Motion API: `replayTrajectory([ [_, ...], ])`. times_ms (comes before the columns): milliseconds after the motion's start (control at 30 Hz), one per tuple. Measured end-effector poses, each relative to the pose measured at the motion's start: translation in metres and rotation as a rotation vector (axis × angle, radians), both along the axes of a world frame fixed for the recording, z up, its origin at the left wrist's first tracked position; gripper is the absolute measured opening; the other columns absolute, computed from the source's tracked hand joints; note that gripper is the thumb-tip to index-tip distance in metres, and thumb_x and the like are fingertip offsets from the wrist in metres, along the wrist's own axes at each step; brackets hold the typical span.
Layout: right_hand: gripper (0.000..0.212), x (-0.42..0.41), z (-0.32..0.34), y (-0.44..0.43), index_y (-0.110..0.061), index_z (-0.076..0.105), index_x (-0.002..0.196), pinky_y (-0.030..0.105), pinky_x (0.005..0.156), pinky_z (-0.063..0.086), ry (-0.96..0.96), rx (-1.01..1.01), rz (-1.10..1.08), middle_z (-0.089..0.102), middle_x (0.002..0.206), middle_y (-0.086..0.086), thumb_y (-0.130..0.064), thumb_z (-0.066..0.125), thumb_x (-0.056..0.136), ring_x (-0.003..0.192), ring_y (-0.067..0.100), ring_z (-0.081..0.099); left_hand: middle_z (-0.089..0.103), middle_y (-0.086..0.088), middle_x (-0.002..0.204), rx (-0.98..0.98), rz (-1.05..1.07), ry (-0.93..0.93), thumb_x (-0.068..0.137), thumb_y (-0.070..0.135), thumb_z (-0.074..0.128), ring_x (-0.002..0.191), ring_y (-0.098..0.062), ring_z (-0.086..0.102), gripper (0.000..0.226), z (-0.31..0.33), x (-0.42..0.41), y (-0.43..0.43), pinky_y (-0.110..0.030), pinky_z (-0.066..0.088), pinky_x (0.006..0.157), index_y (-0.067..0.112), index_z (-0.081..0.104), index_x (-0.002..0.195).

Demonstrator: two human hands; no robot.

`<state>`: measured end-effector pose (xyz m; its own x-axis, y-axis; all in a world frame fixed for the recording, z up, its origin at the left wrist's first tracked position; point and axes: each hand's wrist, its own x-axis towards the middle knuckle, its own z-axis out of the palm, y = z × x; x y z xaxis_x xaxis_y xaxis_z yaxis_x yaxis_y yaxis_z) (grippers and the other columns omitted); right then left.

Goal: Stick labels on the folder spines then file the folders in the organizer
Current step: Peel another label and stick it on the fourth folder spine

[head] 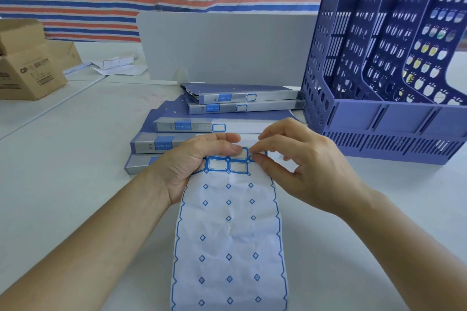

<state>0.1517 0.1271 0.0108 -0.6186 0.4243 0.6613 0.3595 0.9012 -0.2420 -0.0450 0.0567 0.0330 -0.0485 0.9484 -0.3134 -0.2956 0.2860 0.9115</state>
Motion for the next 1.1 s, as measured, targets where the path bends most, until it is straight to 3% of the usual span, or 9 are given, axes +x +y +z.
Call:
replayTrajectory([
  [233, 0.014, -0.004, -0.003, 0.001, -0.024, 0.07, 0.102, 0.031, 0.06, 0.054, 0.055, -0.083, -0.002, 0.06, 0.105, -0.01, -0.031, 0.059, 0.096, 0.078, 0.003, 0.06, 0.075, -0.018, 0.099, -0.001, 0.038, 0.192, 0.075, 0.003, 0.076, 0.085, -0.03, 0.07, 0.041, -0.01, -0.005, 0.006, -0.048, 0.056, 0.084, 0.015, 0.066, 0.112],
  [367, 0.004, -0.007, -0.004, 0.004, -0.017, 0.072, 0.093, 0.023, 0.061, 0.053, 0.277, -0.202, -0.108, 0.063, 0.094, -0.006, -0.016, 0.068, 0.092, 0.076, 0.008, 0.063, 0.077, 0.001, 0.086, 0.138, 0.084, 0.566, 0.069, 0.016, 0.087, 0.078, -0.01, 0.069, 0.035, -0.021, -0.004, 0.01, -0.025, 0.052, 0.074, 0.021, 0.068, 0.098],
  [433, 0.005, -0.008, -0.002, 0.005, -0.022, 0.073, 0.089, 0.025, 0.063, 0.056, 0.411, -0.372, -0.205, 0.067, 0.085, -0.007, -0.017, 0.07, 0.089, 0.073, 0.008, 0.065, 0.075, 0.004, 0.083, 0.205, 0.096, 0.718, 0.067, 0.029, 0.088, 0.074, -0.007, 0.066, 0.033, -0.026, -0.002, 0.012, -0.015, 0.05, 0.064, 0.024, 0.068, 0.094],
  [533, 0.009, -0.01, 0.002, 0.006, -0.022, 0.074, 0.08, 0.024, 0.058, 0.055, 0.587, -0.723, -0.236, 0.072, 0.069, -0.007, -0.015, 0.071, 0.085, 0.066, 0.011, 0.069, 0.072, 0.006, 0.083, 0.339, 0.126, 0.899, 0.074, 0.049, 0.077, 0.075, -0.002, 0.065, 0.03, -0.03, 0.0, 0.013, -0.016, 0.052, 0.064, 0.025, 0.068, 0.09],
  [667, 0.007, -0.01, 0.005, 0.005, -0.013, 0.074, 0.08, 0.025, 0.061, 0.057, 0.668, -0.997, -0.194, 0.071, 0.064, -0.003, -0.008, 0.071, 0.084, 0.062, 0.013, 0.071, 0.07, 0.009, 0.079, 0.548, 0.295, 1.086, 0.092, 0.034, 0.064, 0.075, -0.001, 0.062, 0.016, -0.029, -0.018, 0.016, -0.007, 0.041, 0.064, 0.02, 0.069, 0.087],
  [833, 0.003, -0.015, 0.006, -0.002, -0.003, 0.07, 0.084, 0.02, 0.06, 0.056, 0.795, -1.34, -0.048, 0.068, 0.069, 0.005, -0.003, 0.069, 0.086, 0.066, 0.018, 0.071, 0.064, 0.01, 0.073, 0.444, 0.478, 1.266, 0.088, 0.013, 0.062, 0.065, -0.003, 0.058, 0.009, -0.029, -0.047, 0.017, -0.019, 0.044, 0.062, 0.018, 0.068, 0.09],
  [967, 0.002, -0.021, 0.004, -0.011, -0.002, 0.069, 0.089, 0.02, 0.061, 0.058, 0.746, -1.494, 0.062, 0.069, 0.075, 0.01, -0.001, 0.069, 0.087, 0.067, 0.017, 0.071, 0.063, 0.013, 0.072, 0.367, 0.381, 1.295, 0.085, 0.012, 0.064, 0.068, -0.005, 0.059, 0.009, -0.042, -0.059, 0.0, -0.033, 0.052, 0.073, 0.019, 0.069, 0.088],
  [1033, 0.005, -0.023, 0.003, -0.015, -0.003, 0.071, 0.091, 0.021, 0.063, 0.058, 0.694, -1.503, 0.102, 0.067, 0.077, 0.007, -0.006, 0.071, 0.087, 0.068, 0.016, 0.07, 0.066, 0.009, 0.081, 0.367, 0.326, 1.4, 0.081, 0.029, 0.067, 0.079, -0.013, 0.062, 0.011, -0.049, -0.067, -0.011, -0.035, 0.052, 0.078, 0.021, 0.071, 0.088],
  [1100, 0.003, -0.026, 0.002, -0.019, -0.006, 0.072, 0.087, 0.021, 0.063, 0.057, 0.662, -1.5, 0.121, 0.063, 0.074, 0.004, -0.009, 0.072, 0.086, 0.066, 0.015, 0.067, 0.067, 0.005, 0.09, 0.354, 0.296, 1.548, 0.073, 0.057, 0.059, 0.093, -0.018, 0.06, 0.042, -0.056, -0.074, -0.016, -0.036, 0.048, 0.082, 0.022, 0.073, 0.092],
])
